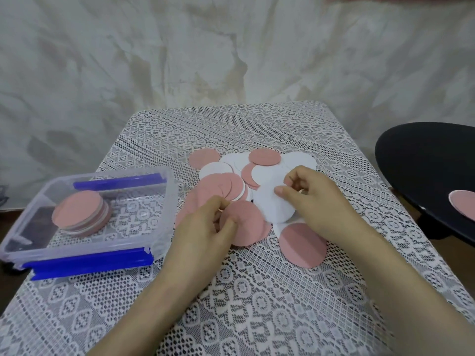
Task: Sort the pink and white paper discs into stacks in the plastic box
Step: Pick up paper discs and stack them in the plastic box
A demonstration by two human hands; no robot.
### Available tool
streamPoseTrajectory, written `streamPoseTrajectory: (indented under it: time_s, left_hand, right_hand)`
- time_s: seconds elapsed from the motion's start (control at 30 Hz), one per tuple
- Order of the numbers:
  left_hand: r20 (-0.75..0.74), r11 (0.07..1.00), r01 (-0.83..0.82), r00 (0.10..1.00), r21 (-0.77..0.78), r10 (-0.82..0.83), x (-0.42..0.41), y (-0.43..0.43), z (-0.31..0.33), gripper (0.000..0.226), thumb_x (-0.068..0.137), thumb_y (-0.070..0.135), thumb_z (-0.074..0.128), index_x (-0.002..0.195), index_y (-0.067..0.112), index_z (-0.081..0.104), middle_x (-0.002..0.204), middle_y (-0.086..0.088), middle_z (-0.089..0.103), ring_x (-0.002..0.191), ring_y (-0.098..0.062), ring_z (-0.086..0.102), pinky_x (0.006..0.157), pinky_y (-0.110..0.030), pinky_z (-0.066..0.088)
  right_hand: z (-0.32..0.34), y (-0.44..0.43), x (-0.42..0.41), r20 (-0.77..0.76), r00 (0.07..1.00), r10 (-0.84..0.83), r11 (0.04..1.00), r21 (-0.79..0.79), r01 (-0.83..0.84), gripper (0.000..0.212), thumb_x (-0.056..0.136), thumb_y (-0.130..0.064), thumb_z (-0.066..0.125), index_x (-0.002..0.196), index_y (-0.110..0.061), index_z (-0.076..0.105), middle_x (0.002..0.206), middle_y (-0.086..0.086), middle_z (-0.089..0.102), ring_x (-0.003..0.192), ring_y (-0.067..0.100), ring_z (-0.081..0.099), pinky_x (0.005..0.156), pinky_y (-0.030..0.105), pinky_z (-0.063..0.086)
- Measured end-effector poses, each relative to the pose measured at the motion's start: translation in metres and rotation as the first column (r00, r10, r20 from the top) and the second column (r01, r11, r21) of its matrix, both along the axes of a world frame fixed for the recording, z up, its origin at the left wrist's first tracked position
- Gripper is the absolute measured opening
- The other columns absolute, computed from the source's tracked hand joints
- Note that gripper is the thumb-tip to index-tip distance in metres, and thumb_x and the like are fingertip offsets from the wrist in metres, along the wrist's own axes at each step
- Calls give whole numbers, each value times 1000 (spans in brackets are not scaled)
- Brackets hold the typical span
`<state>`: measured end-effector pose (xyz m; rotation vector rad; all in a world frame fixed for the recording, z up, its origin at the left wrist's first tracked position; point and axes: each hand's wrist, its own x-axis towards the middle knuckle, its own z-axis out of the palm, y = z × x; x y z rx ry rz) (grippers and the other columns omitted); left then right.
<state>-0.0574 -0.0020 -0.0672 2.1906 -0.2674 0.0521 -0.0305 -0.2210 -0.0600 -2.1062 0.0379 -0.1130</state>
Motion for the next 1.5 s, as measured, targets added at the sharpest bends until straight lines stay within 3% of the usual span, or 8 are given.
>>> streamPoseTrajectory:
  time_s: [0.13,0.3,0.4,0.57,0.73,1.0,1.17,1.5]
  left_hand:
    - [10,1000,-28,1000,2,28,-1,0,0,12,98,31,56,88,26,59,83,6,70,77,-16,64,73,-39,53]
    - [56,1000,16,998,-19,-15,-7,-1,-1,18,103,28,48,90,29,60,69,16,64,64,-4,58,59,-29,45]
    - [-26,990,90,995,-110,-93,-14,-6,2,21,106,28,44,100,32,63,53,9,57,47,-5,46,48,-22,38]
    - [-156,945,129,971,-300,-182,-20,-10,7,23,104,36,41,109,35,64,60,-6,63,44,-14,51,45,-28,42]
    - [-137,967,135,976,-216,-167,-16,-8,5,14,101,22,55,107,32,64,57,10,60,44,-4,50,45,-21,41]
    - [-122,989,83,988,-124,-98,-11,-6,5,12,99,24,54,101,31,64,68,19,64,54,2,53,51,-16,41]
    - [-115,987,90,988,-130,-105,-15,-8,8,14,99,20,55,103,28,66,66,22,63,53,4,54,48,-10,37]
    - [-124,987,45,990,-154,-65,-15,-8,11,15,99,20,56,102,29,66,78,15,69,54,3,56,48,-12,42]
  right_hand:
    - [9,-1,-11,35,999,15,976,217,-22,13,99,-18,62,89,-10,64,67,-6,57,49,3,49,49,19,42]
    - [12,0,-30,9,998,61,976,208,-62,11,100,-15,62,91,-10,66,60,-12,58,47,-1,52,45,15,40]
    - [9,7,-43,-97,985,146,973,197,-124,13,99,-16,63,91,-24,68,60,-7,64,45,6,57,45,22,45]
    - [3,16,-47,-232,962,141,933,356,-50,13,99,-16,64,87,-22,66,58,7,54,47,18,47,55,33,49]
    - [3,13,-44,-72,984,165,986,-7,-166,8,93,-28,69,87,-23,68,80,-1,69,69,20,65,67,39,53]
    - [8,-10,-54,-119,987,109,904,-402,-148,21,89,-46,68,108,-36,65,102,-20,59,92,1,58,75,28,47]
    - [6,-21,-56,-194,977,88,879,-447,-168,46,81,-59,73,122,-45,57,113,-24,46,99,3,54,76,29,41]
    - [7,-10,-34,-139,990,40,857,-504,-106,40,86,-55,69,120,-36,60,118,-12,48,102,17,58,85,34,47]
